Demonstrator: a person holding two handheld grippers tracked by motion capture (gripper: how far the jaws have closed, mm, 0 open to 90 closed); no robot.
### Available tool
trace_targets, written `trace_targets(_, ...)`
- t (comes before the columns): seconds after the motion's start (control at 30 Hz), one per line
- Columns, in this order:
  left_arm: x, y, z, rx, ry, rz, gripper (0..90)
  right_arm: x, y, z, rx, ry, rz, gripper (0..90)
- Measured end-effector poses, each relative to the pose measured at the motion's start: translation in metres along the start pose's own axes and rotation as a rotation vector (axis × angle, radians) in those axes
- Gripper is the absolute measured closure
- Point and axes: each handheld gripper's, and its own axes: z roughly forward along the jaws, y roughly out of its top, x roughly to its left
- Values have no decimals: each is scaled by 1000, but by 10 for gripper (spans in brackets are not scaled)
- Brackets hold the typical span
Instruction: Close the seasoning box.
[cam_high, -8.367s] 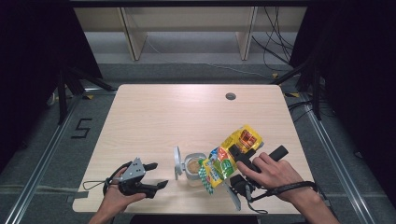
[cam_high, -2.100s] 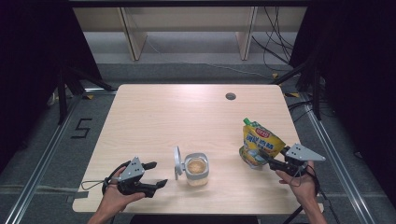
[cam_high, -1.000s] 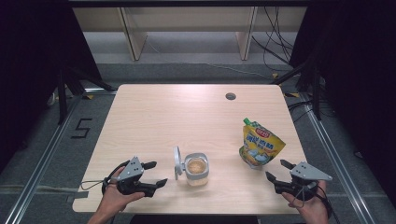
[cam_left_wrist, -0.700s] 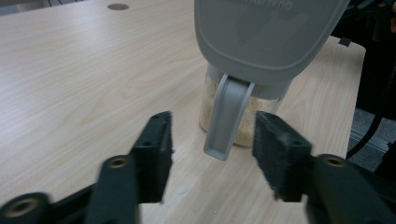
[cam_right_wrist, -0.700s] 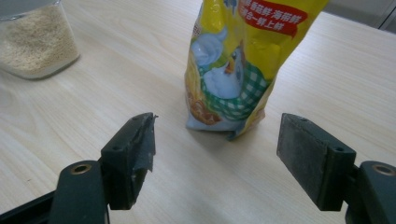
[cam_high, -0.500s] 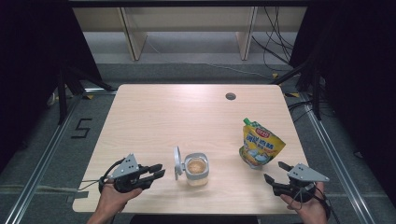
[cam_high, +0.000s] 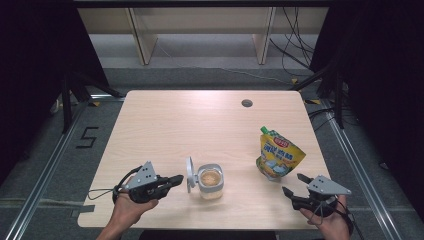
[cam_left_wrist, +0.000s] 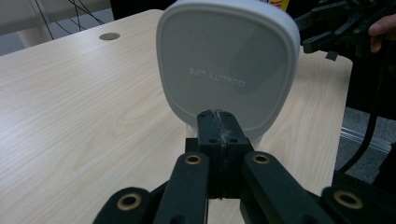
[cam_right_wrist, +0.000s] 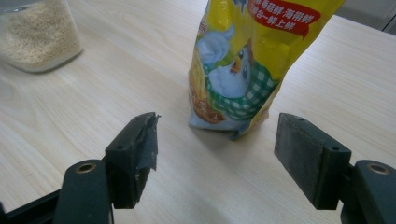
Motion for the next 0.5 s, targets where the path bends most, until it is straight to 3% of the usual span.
trace_targets(0.03, 0, 1, 1, -3, -6, 0, 891, 2, 0, 0, 15, 7, 18, 310)
trace_targets(0.1, -1, 5, 1, 0, 4, -1, 891, 0, 0, 1, -1, -3, -13, 312)
trace_targets(0.2, -3, 9, 3, -8, -3, -2, 891, -1, 0, 1, -1, 1, -17, 312)
trace_targets(0.27, -4, 11, 4, -8, -8, 3, 891, -1, 0, 1, 1, 5, -13, 312)
trace_targets(0.3, -4, 11, 4, -7, -10, 11, 891, 1, 0, 0, 14, 20, 13, 312)
trace_targets(0.4, -5, 14, 6, -11, -10, 5, 891, -1, 0, 1, -1, 2, -19, 312)
trace_targets(0.5, -6, 16, 7, -13, -12, 9, 891, -1, 0, 1, 3, 7, -15, 314)
